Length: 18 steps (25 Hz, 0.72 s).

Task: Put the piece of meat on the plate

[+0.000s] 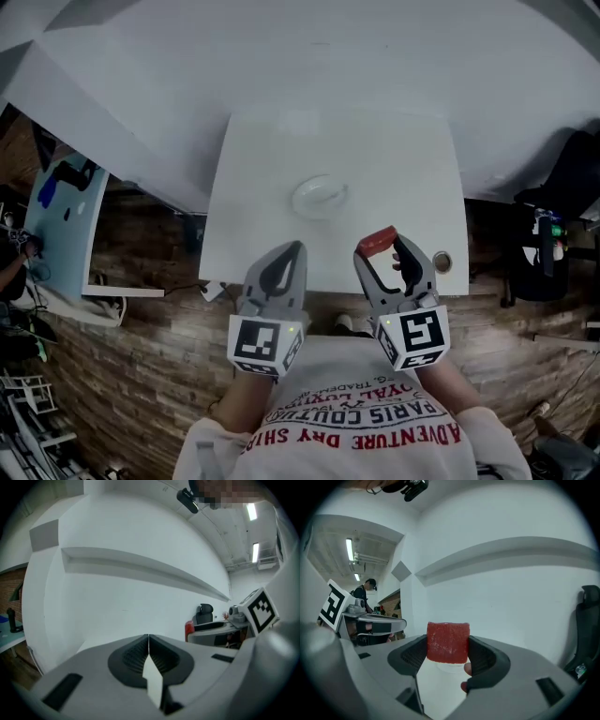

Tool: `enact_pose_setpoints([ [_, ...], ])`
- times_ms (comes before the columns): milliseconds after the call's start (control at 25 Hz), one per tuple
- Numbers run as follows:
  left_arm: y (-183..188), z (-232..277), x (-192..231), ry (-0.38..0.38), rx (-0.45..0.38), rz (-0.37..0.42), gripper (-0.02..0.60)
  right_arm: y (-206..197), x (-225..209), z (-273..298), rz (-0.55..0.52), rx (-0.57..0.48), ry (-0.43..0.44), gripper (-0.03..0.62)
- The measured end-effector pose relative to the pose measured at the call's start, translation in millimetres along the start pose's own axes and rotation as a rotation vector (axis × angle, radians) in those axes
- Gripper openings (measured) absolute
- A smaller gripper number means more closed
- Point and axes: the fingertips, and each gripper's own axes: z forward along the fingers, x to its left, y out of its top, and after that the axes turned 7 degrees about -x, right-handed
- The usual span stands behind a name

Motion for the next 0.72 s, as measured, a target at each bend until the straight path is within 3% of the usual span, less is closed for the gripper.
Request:
enact_pose_setpoints([
  [240, -20, 32, 24, 0.031, 0.052, -0.039, 0.008, -19, -15, 38, 0.017, 0.074, 0.015, 0.278],
  [720, -67, 108, 89, -0.048, 0.157, -0.123, 0.008, -71, -22, 143, 0.038, 0.278, -0.029, 0.278],
])
